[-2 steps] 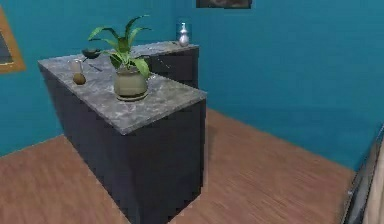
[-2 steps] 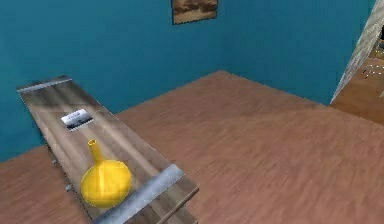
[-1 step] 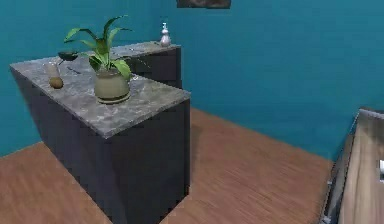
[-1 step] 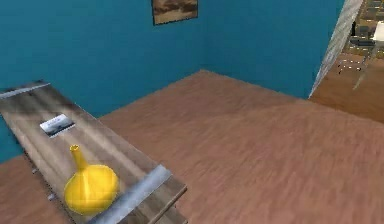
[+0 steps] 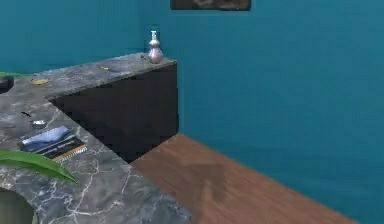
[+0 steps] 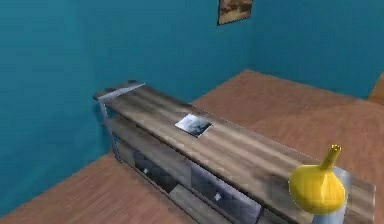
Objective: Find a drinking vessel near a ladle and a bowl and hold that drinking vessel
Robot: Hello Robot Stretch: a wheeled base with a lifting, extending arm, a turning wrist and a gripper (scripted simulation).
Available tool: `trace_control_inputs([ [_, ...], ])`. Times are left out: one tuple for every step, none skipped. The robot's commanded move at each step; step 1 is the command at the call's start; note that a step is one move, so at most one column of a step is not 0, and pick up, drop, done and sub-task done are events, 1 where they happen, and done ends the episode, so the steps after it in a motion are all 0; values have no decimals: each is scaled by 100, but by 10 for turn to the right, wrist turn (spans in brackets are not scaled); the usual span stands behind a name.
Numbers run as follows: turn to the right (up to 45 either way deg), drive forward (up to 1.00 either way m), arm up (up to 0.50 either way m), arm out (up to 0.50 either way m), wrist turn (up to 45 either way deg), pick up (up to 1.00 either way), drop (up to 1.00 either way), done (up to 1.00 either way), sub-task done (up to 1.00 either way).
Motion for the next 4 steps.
trace_control_inputs([
  [390,0,0,0,0,0,0,0,0],
  [0,30,0,0,0,0,0,0,0],
  [30,0,0,0,0,0,0,0,0],
  [0,30,0,0,0,0,0,0,0],
])
